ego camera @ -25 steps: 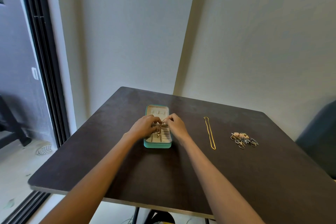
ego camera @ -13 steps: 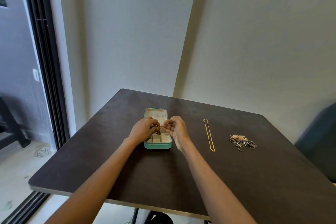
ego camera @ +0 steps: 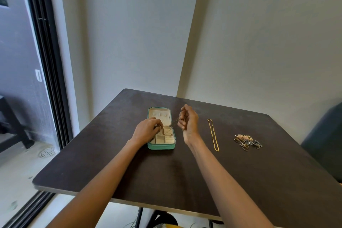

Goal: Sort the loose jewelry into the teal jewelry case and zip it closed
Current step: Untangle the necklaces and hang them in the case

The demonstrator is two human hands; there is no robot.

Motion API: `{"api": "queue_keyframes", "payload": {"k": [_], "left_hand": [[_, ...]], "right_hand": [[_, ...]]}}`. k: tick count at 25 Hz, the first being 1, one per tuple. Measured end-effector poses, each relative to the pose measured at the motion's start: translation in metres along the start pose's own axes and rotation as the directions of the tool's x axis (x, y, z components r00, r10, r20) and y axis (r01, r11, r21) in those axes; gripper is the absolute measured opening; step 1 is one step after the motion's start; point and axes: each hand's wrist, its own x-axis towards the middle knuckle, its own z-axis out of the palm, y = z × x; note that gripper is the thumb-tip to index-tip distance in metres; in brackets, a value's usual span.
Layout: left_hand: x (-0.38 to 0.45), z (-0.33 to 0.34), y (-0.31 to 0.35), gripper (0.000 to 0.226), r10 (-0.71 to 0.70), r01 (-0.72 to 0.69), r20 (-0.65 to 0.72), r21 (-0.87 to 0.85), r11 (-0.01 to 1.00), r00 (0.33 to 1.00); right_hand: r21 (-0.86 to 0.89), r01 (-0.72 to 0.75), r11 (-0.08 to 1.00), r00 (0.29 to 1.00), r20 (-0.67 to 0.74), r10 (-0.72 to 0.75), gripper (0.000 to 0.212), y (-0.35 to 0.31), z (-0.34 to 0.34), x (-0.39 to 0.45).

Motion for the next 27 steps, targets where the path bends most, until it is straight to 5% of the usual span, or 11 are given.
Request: {"api": "queue_keyframes", "payload": {"k": [12, 15, 17, 22, 27], "left_hand": [[-0.004, 0.003, 0.006, 0.028, -0.011, 0.011, 0.008, 0.052, 0.999, 1.0], [-0.004, -0.002, 0.007, 0.025, 0.015, -0.018, 0.041, 0.083, 0.996, 0.999], [-0.003, -0.003, 0.007, 0.024, 0.029, -0.034, 0.051, 0.101, 0.994, 0.998], [-0.001, -0.002, 0.004, 0.02, 0.053, -0.062, 0.095, 0.094, 0.994, 0.994], [0.0, -0.002, 0.007, 0.03, 0.211, -0.22, 0.067, 0.185, 0.958, 0.975]], "right_hand": [[0.145, 0.109, 0.983, 0.994, -0.038, -0.104, 0.036, -0.038, -0.013, -0.003], [0.023, 0.09, 0.996, 0.994, -0.064, -0.088, 0.036, -0.041, -0.015, -0.004], [-0.233, 0.025, 0.972, 0.996, -0.077, -0.044, 0.034, -0.037, -0.016, -0.004], [-0.791, -0.131, 0.597, 0.987, -0.048, 0.153, 0.022, -0.003, -0.031, -0.004], [-0.896, -0.201, 0.395, 0.935, -0.056, 0.35, 0.019, 0.024, -0.036, 0.0]]}}
